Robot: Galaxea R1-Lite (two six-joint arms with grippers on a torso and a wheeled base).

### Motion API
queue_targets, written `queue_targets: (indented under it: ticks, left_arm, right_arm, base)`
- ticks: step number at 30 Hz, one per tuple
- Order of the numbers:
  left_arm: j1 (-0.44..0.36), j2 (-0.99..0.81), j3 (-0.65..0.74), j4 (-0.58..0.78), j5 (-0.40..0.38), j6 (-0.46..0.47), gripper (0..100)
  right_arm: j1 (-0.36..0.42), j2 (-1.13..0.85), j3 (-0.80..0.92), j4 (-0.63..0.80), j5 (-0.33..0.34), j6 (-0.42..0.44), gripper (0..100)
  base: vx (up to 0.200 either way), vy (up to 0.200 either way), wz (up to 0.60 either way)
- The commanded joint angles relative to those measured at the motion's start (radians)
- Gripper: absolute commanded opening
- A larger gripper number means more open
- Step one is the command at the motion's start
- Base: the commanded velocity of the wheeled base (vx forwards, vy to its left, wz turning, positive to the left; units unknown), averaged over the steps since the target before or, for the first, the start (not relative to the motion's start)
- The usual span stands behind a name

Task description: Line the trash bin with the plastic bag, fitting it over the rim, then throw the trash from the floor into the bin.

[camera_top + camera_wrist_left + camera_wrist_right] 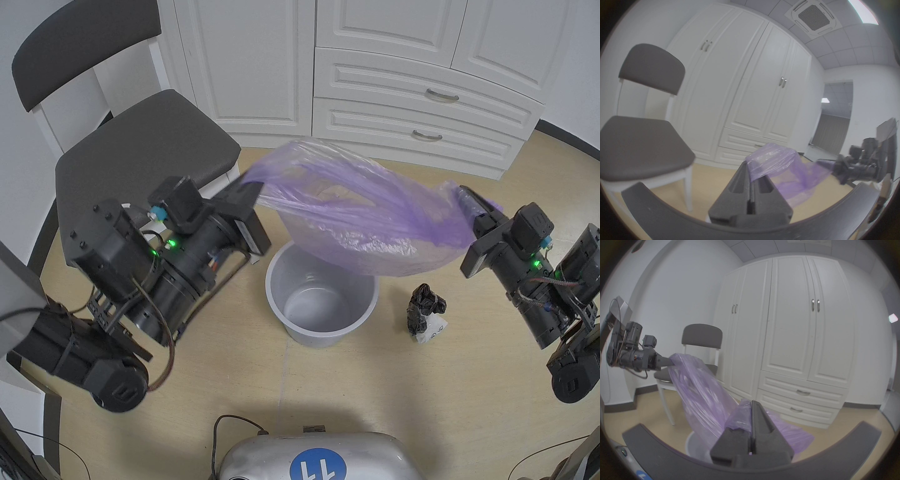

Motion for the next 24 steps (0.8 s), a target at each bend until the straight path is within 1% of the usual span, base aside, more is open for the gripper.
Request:
queue_targets:
  ticks: [1,3,4,7,11,15,19,24]
  left_arm:
    - [-0.116,-0.021,0.071,-0.027,0.001,-0.025,0]
    - [-0.127,-0.022,0.069,-0.027,0.001,-0.031,0]
    - [-0.141,-0.024,0.071,-0.029,0.003,-0.044,0]
    - [-0.152,-0.016,0.069,-0.029,0.003,-0.064,0]
    - [-0.159,-0.003,0.059,-0.029,0.003,-0.119,0]
    - [-0.175,0.028,0.040,-0.029,0.014,-0.165,0]
    - [-0.175,0.086,0.003,-0.029,0.044,-0.189,0]
    - [-0.167,0.136,-0.041,-0.027,0.090,-0.197,0]
  right_arm:
    - [0.084,0.040,0.003,-0.021,0.016,0.050,0]
    - [0.093,0.040,0.001,-0.021,0.016,0.058,0]
    - [0.118,0.041,-0.002,-0.021,0.016,0.078,0]
    - [0.150,0.043,-0.009,-0.021,0.016,0.108,0]
    - [0.207,0.053,-0.026,-0.021,0.007,0.154,0]
    - [0.231,0.078,-0.043,-0.021,0.004,0.183,0]
    - [0.243,0.090,-0.046,-0.021,0.005,0.219,0]
    - [0.242,0.106,-0.045,-0.021,0.016,0.239,0]
  base:
    - [0.000,0.000,0.00]
    - [0.000,0.000,0.00]
    - [0.000,0.000,0.00]
    - [0.000,0.000,0.00]
    - [0.000,0.000,0.00]
    - [0.000,0.000,0.00]
    - [0.000,0.000,0.00]
    - [0.000,0.000,0.00]
